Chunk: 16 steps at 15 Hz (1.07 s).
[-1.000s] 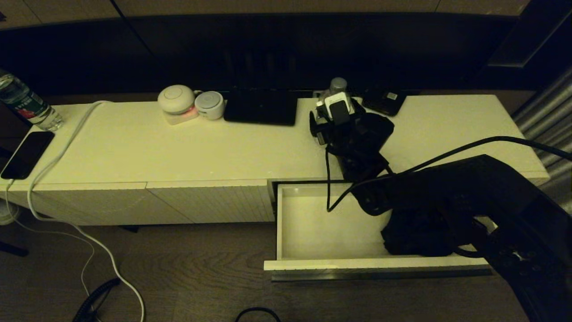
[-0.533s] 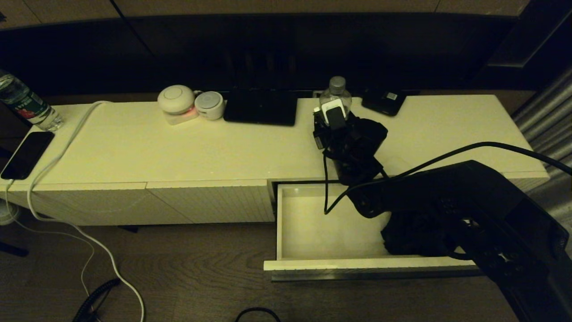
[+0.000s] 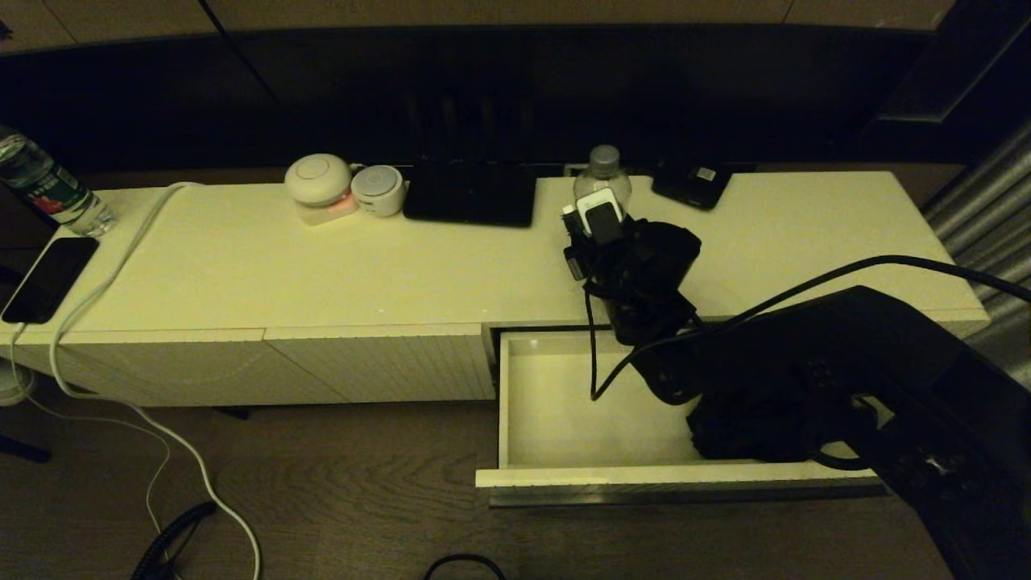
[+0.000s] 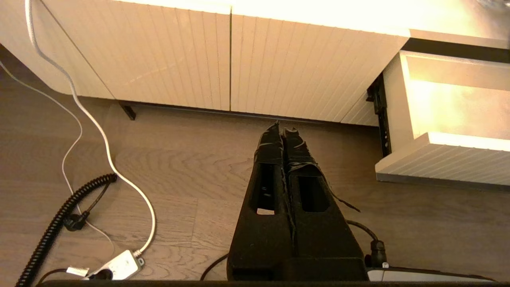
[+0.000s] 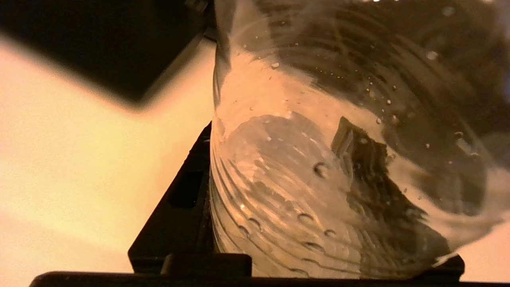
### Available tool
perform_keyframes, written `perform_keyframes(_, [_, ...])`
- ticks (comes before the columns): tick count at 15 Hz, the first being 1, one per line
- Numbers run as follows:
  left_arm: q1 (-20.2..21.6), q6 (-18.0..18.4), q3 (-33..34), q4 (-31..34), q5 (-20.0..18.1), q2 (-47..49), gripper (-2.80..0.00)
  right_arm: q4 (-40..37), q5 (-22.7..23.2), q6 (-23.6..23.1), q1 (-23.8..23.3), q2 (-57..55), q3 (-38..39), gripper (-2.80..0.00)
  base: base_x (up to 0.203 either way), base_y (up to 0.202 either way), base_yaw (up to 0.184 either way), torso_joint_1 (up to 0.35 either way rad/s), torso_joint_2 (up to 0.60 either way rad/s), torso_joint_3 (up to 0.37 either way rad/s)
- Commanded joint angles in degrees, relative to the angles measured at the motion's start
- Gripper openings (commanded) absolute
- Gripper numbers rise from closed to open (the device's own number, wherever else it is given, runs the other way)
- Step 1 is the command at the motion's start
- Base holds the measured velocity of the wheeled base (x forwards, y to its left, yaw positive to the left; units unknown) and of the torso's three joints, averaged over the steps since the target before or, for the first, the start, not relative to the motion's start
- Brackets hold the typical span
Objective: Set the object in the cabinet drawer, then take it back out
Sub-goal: Put the mineral water in the drawer
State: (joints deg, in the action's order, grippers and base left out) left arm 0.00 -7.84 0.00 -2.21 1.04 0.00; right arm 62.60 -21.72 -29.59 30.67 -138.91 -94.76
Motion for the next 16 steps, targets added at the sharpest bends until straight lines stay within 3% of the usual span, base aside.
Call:
perform_keyframes(1, [0.0, -0.07, 0.0, -0.08, 0.02, -0.09, -2.8, -0.38, 0.13, -2.8, -0.06, 7.89, 10.22, -2.8, 0.0, 0.0, 0.0, 0.0, 0.0, 0.0])
perform_keyframes(4, [0.0, -0.07, 0.0, -0.08, 0.02, -0.09, -2.8, -1.55, 2.31, -5.92, -0.08, 18.45, 23.17, -2.8, 0.0, 0.0, 0.0, 0.0, 0.0, 0.0])
perform_keyframes(9, [0.0, -0.07, 0.0, -0.08, 0.02, -0.09, -2.8, -12.82, 8.63, -11.59, 0.53, 34.59, 43.82, -2.8, 0.0, 0.0, 0.0, 0.0, 0.0, 0.0])
perform_keyframes(16, [0.0, -0.07, 0.0, -0.05, 0.02, -0.09, -2.8, -15.44, 16.59, -20.07, -0.32, 37.0, 59.31, -2.8, 0.0, 0.0, 0.0, 0.0, 0.0, 0.0])
